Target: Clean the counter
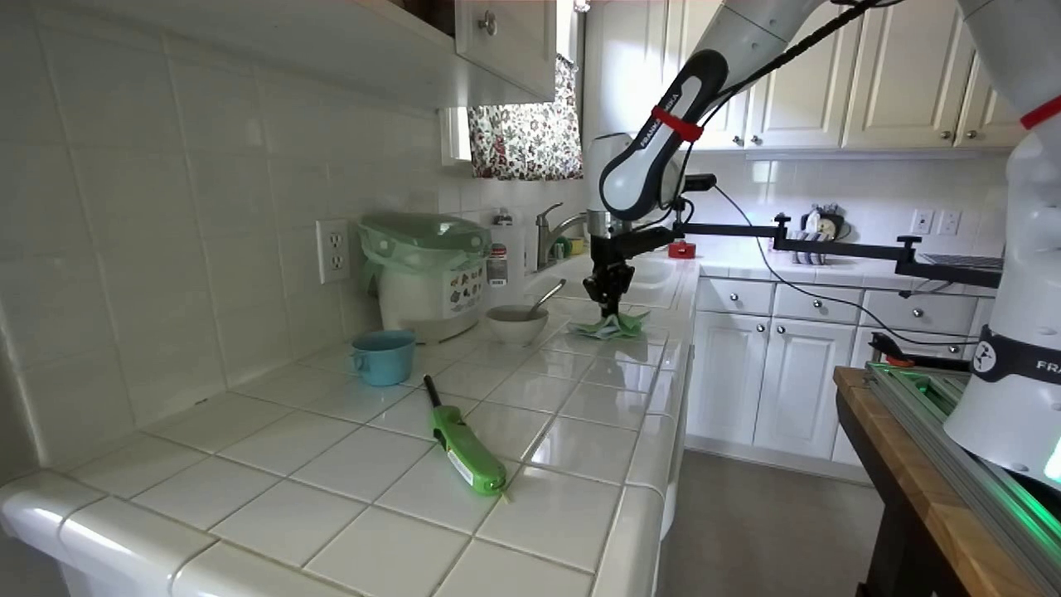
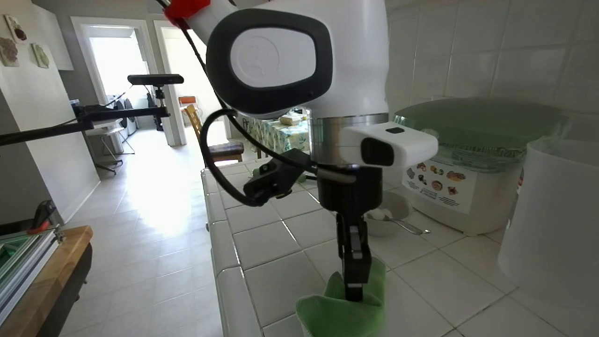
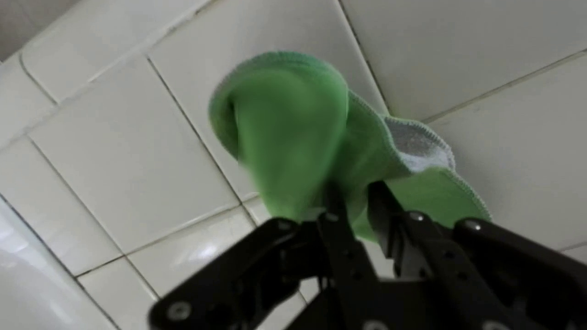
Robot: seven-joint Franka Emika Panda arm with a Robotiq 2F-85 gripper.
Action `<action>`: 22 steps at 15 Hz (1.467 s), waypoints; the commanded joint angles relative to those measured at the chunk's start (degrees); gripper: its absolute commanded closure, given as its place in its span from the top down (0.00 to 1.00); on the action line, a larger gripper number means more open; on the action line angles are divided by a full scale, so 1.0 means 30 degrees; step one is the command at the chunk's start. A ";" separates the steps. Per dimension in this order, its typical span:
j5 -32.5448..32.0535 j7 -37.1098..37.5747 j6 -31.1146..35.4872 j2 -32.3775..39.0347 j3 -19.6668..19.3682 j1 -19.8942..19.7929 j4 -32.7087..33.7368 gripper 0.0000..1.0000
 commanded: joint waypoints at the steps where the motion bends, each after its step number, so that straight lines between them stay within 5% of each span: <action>1: 0.0459 0.0075 -0.0247 0.0170 -0.0041 0.0122 0.0216 0.00; 7: 0.0650 -0.0381 -0.0431 -0.0126 0.0161 -0.0016 -0.0135 0.01; 14: 0.3639 -0.5450 -0.2008 -0.7074 0.1357 -0.1084 -0.2734 0.01; 22: 0.5171 -0.9220 -0.4295 -1.2127 0.1425 0.0672 -0.6649 0.01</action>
